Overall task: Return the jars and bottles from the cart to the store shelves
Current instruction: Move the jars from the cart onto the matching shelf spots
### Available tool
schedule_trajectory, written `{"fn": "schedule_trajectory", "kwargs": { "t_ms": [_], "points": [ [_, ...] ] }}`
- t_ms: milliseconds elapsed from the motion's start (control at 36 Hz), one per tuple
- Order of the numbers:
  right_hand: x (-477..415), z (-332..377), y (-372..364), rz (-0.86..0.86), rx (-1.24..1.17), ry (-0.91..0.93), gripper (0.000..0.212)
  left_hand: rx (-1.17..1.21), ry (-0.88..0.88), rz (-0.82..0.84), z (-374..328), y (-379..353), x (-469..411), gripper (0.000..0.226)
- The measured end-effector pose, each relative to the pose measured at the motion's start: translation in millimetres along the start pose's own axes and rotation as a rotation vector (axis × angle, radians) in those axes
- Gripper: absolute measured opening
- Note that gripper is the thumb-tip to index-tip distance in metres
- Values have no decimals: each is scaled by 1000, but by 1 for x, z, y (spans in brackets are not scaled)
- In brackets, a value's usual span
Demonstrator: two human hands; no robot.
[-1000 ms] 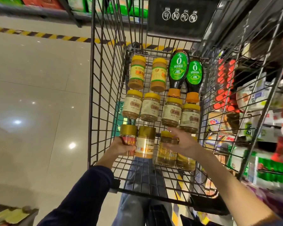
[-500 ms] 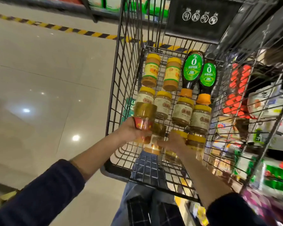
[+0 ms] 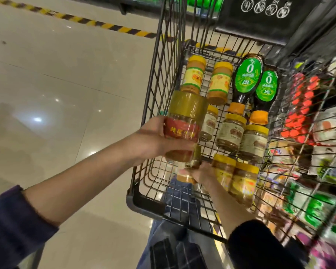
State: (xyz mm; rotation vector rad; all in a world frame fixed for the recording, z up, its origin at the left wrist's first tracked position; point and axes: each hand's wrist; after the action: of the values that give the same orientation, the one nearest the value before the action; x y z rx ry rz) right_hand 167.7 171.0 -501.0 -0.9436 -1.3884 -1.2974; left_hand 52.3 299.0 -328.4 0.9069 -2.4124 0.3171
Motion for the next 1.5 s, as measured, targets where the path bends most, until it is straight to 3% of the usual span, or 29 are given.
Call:
{"fn": "schedule_trajectory", "kwargs": {
  "t_ms": [139,194,361,500,611,833,972,1111,1222,1333,1444,1500],
  "points": [
    [1,2,2,22,-83,-78,61,-15,-15,-42,-3,-3,7,53],
    [7,5,7,32,-119,-69,59,-15,-27,-48,-6,-6,10,47],
    [50,3,36,100,-246,119,32,-10,-69,-22,-26,-12,28,50],
    [102,7,68,71,-316,234,42,-6,-158,-80,-53,-17,52,39],
    [158,2,103,18,-404,387,29,-63,-252,-146,-79,-23,75,42],
    [281,-21,167,-253,-479,674,40,-88,-488,-189,-143,-57,131,53],
    [359,-57,191,-468,-487,849,51,-137,-643,-164,-182,-85,159,45],
    [422,-94,201,-627,-540,988,44,-167,-765,-85,-221,-110,181,46],
    [456,-126,203,-776,-578,1027,47,-140,-837,-1,-244,-135,191,65],
    [479,-156,198,-906,-644,1037,47,-189,-908,130,-259,-159,193,49],
    [496,-182,182,-1026,-716,984,51,-248,-973,261,-265,-175,195,60],
    [501,-195,170,-1101,-758,933,54,-277,-1002,334,-267,-180,196,54]
  ]
}}
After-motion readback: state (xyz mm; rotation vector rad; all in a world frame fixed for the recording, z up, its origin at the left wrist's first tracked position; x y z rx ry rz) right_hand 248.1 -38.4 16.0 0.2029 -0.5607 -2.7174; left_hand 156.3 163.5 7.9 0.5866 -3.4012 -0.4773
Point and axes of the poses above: each hand's wrist, its own x-axis away from the middle knuckle, its own y-axis out of the back of the hand, z = x × y, and after that the axes turned 13 degrees about -y, right-handed
